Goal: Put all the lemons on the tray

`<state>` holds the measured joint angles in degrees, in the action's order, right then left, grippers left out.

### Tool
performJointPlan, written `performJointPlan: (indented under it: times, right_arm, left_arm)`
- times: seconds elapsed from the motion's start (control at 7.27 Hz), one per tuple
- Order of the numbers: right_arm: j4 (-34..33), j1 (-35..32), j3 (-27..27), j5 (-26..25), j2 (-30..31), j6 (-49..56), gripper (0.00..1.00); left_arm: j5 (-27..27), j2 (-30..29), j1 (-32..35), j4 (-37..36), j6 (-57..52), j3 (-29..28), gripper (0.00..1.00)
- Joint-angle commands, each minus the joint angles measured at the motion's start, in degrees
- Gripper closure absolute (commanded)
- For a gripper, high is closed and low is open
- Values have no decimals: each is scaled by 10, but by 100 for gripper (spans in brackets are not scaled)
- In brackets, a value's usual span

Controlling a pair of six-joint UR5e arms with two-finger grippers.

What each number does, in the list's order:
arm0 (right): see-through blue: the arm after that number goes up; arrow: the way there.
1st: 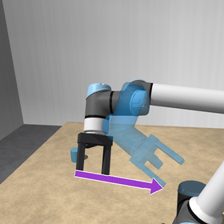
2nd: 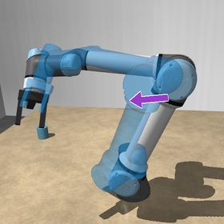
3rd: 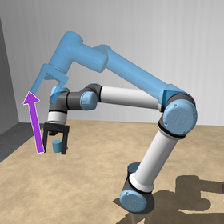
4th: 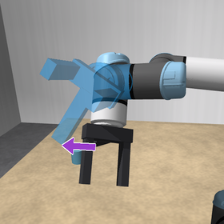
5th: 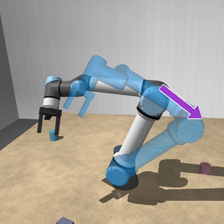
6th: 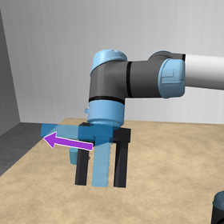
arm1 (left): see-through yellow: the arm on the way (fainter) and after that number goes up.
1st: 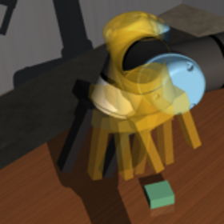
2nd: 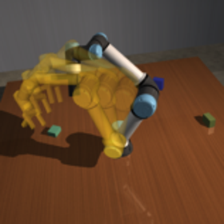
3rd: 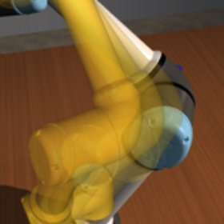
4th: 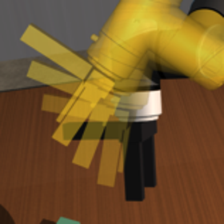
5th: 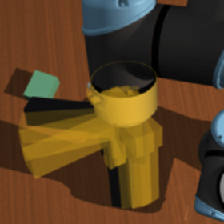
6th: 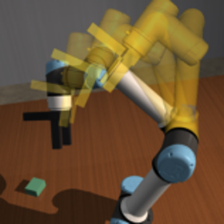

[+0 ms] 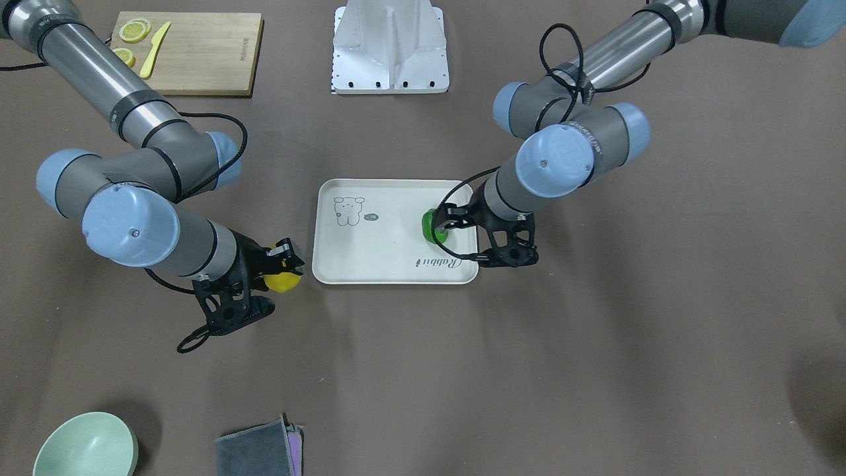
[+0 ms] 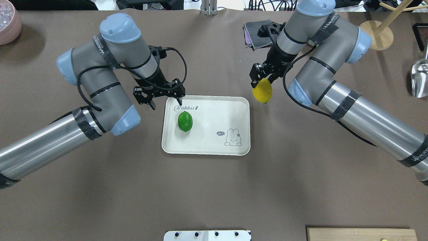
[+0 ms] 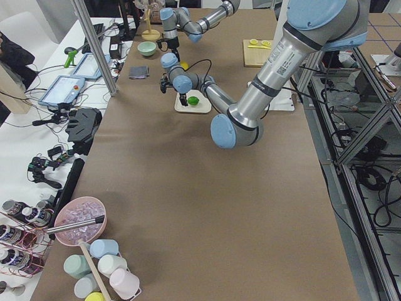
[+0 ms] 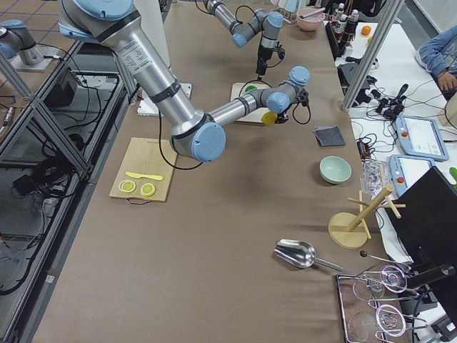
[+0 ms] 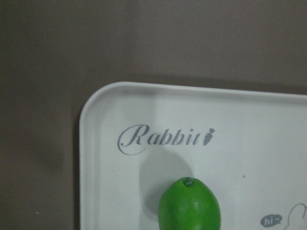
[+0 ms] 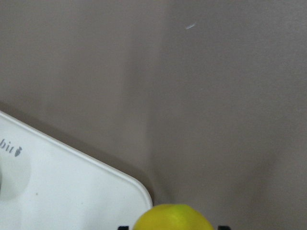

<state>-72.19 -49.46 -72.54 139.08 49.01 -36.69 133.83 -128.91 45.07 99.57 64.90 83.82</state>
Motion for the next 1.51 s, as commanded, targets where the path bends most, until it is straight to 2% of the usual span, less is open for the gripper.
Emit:
performJointPlan:
  times: [0.0,0.14,0.28,0.41,0.55,0.69,0.83,0.96,1.1,1.24,1.38]
  right_arm:
    - [13,32,11,25,-6,-2,67]
    - [15,44,19,53,-15,-6,67]
    - [15,50,23,59,-21,-12,67]
    - [15,55,24,59,-22,-12,64]
    - [16,58,34,58,-25,-11,42]
    - [17,59,39,56,-29,-11,11]
    - [17,58,39,56,-30,-11,0]
    - [17,54,39,58,-31,-12,0]
    - [17,46,39,60,-31,-11,0]
    - [17,37,39,68,-30,-11,0]
    - [17,12,39,78,-26,-12,0]
  left_arm:
    - [-2,120,80,-90,-54,145,2]
    - [-3,144,117,-131,-95,182,2]
    - [-13,153,169,-189,-174,184,2]
    - [-52,159,220,-265,-278,199,2]
    - [-86,186,237,-311,-369,229,2]
    - [-95,203,257,-328,-396,238,2]
    - [-95,239,299,-327,-437,240,2]
    - [-94,295,343,-320,-536,230,2]
    - [-92,325,401,-320,-615,212,2]
    - [-86,369,444,-301,-652,204,2]
    - [-73,404,469,-242,-659,187,2]
